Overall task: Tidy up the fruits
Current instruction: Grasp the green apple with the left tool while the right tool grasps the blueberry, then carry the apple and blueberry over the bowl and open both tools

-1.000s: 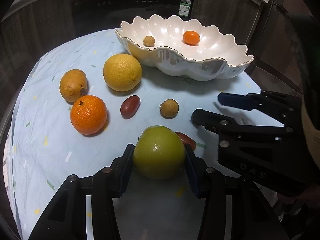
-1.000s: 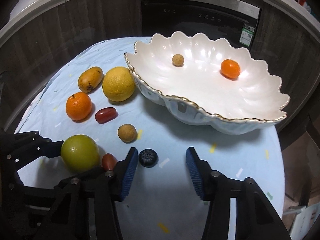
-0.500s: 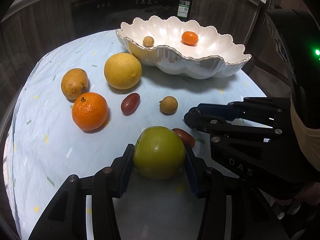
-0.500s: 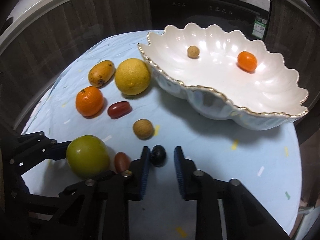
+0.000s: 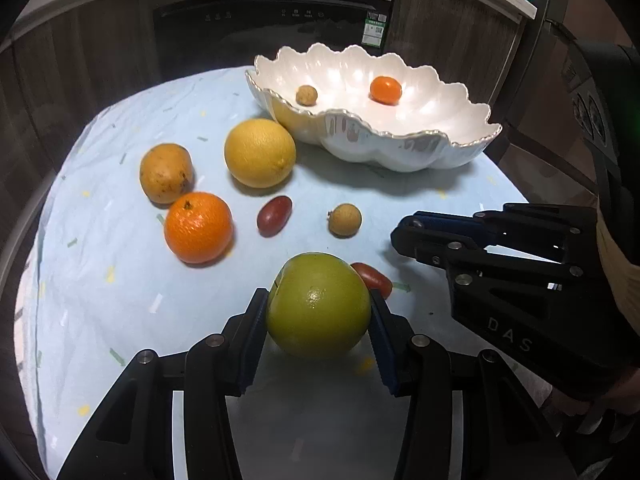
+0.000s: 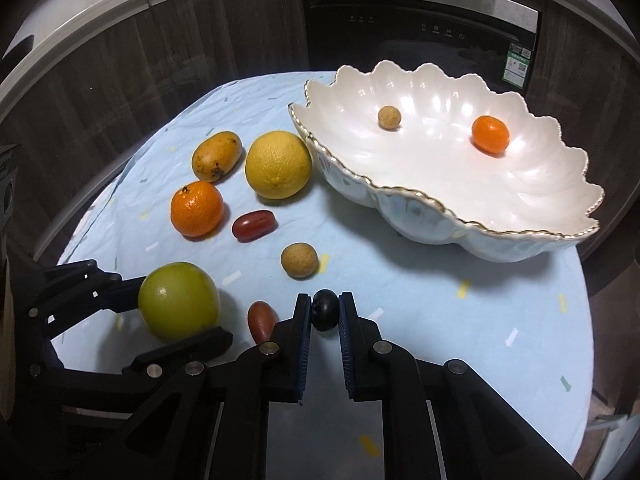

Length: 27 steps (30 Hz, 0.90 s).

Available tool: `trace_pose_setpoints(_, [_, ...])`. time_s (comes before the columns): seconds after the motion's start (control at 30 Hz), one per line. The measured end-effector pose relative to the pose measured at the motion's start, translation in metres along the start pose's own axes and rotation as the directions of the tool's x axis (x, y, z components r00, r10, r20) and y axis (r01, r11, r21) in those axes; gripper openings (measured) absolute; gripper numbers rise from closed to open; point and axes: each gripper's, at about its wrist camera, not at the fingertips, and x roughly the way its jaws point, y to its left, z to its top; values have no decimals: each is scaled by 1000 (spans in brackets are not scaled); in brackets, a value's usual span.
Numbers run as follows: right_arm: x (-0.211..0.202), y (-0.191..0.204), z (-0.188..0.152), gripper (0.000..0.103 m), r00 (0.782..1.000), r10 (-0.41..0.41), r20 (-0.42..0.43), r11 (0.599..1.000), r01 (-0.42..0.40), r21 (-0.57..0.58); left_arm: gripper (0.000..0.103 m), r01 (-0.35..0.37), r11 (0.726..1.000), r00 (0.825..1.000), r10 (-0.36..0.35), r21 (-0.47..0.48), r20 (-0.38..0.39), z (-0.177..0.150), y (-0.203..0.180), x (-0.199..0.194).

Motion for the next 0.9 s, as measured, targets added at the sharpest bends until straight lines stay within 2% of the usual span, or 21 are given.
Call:
trace_pose_setpoints(0.43, [-39,-4,15,15,997,-34,70,999,32,25,47,-10,1000,999,10,-3,44,20,-1,-24])
trace_pose_setpoints(0.9, [-74,-25,32,15,986,-89,140,993,78,84,47,-4,1000,996,1,30,92,58,-16,-37])
